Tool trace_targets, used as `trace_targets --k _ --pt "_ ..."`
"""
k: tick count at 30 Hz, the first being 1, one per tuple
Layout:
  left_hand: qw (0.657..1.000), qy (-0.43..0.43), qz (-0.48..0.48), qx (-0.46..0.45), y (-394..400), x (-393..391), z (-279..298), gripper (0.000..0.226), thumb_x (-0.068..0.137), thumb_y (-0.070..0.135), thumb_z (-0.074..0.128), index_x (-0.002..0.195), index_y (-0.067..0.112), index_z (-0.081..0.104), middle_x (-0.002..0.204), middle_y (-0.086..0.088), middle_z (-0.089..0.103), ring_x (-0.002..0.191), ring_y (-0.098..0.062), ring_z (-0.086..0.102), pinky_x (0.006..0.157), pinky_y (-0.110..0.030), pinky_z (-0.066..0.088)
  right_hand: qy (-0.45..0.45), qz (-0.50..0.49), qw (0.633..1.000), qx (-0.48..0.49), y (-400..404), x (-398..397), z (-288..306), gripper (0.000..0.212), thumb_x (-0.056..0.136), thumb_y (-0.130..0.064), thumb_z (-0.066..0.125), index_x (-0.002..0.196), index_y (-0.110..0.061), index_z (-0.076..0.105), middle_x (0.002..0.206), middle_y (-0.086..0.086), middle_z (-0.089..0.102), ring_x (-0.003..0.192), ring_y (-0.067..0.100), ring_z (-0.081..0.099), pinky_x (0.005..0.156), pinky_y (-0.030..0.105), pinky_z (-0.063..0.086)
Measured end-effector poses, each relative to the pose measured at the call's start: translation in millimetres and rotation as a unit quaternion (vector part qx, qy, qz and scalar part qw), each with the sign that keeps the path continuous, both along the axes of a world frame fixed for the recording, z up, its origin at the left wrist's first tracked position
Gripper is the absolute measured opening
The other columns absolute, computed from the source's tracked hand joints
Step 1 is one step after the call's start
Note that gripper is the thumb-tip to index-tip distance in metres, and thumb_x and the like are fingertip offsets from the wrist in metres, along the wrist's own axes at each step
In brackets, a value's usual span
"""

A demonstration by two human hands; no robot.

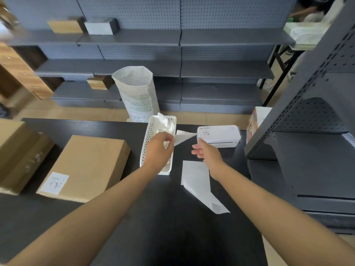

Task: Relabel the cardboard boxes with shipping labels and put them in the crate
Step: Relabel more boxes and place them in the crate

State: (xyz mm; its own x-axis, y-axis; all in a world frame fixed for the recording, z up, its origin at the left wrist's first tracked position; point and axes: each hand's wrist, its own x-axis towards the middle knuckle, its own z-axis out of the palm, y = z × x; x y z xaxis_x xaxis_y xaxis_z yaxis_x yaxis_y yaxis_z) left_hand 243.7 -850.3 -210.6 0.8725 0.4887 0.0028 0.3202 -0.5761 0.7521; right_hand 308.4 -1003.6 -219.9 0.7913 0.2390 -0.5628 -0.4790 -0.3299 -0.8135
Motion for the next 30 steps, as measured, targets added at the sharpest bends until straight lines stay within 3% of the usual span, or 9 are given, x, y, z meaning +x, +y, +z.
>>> trace_targets --k 5,9,13,16,19,22,26,30 --pt "0.997 -0.047 -0.05 0.02 32 -32 6 0.008 0.084 0.013 0.069 0.086 0.02 0.068 0.103 0.011 0.063 0.097 -0.005 0.053 0.097 -0.023 0.04 0.129 -0.031 0.99 0.047 27 2 -1 0.065 0.092 -0.069 0.024 0.087 -0.017 0.063 0.099 0.002 0.066 0.105 0.022 0.055 0.106 0.043 0.031" --pt "0.996 -0.068 -0.064 -0.007 75 -60 10 0.018 0.077 0.005 0.074 0.076 0.022 0.071 0.101 0.008 0.062 0.096 -0.009 0.057 0.086 -0.012 0.042 0.157 0.059 0.986 -0.007 46 -5 -7 0.051 0.092 -0.057 0.046 0.106 -0.012 0.063 0.11 0.004 0.067 0.104 0.023 0.06 0.098 0.038 0.039" --pt "0.996 -0.059 -0.068 -0.002 124 -85 4 0.019 0.078 0.001 0.072 0.072 0.02 0.072 0.1 0.006 0.062 0.096 -0.007 0.057 0.081 0.0 0.035 0.205 0.134 0.968 0.052 94 -30 -8 0.041 0.089 -0.041 0.062 0.122 -0.018 0.055 0.116 0.005 0.066 0.106 0.021 0.063 0.087 0.032 0.05" --pt "0.996 -0.059 -0.056 -0.033 170 -104 -1 0.014 0.08 0.001 0.07 0.077 0.013 0.075 0.102 0.005 0.063 0.099 -0.007 0.057 0.084 -0.003 0.037 0.2 0.107 0.972 0.065 139 -52 -8 0.037 0.093 -0.049 0.053 0.117 -0.02 0.053 0.119 0.003 0.063 0.103 0.022 0.061 0.081 0.032 0.05" --pt "0.991 -0.037 -0.103 -0.078 219 -121 2 0.014 0.081 0.002 0.071 0.079 0.015 0.074 0.098 0.007 0.062 0.098 -0.009 0.059 0.087 -0.016 0.046 0.172 0.074 0.981 0.041 183 -71 -10 0.055 0.093 -0.063 0.037 0.104 -0.015 0.063 0.106 0.005 0.066 0.094 0.022 0.062 0.086 0.034 0.049" --pt "0.985 -0.007 -0.137 -0.103 262 -137 0 0.012 0.082 0.003 0.07 0.08 0.014 0.073 0.096 0.005 0.065 0.094 -0.011 0.062 0.087 -0.018 0.049 0.128 0.097 0.987 -0.001 219 -89 -11 0.06 0.089 -0.066 0.042 0.101 -0.014 0.069 0.097 0.003 0.071 0.094 0.021 0.065 0.092 0.035 0.047" --pt "0.976 0.025 -0.164 -0.142 299 -153 -8 0.019 0.083 0.001 0.069 0.076 0.019 0.071 0.087 0.012 0.069 0.089 -0.005 0.066 0.08 -0.01 0.049 0.091 0.163 0.981 -0.057 254 -114 -15 0.034 0.087 -0.044 0.064 0.104 -0.015 0.069 0.098 0.002 0.073 0.095 0.016 0.067 0.094 0.034 0.051" --pt "0.968 0.036 -0.161 -0.19 318 -156 -12 0.02 0.084 -0.001 0.068 0.077 0.018 0.071 0.086 0.01 0.071 0.088 -0.004 0.068 0.081 -0.014 0.051 0.082 0.185 0.975 -0.086 277 -125 -22 0.017 0.086 -0.024 0.07 0.099 -0.012 0.068 0.097 0.005 0.073 0.094 0.016 0.069 0.075 0.024 0.056"
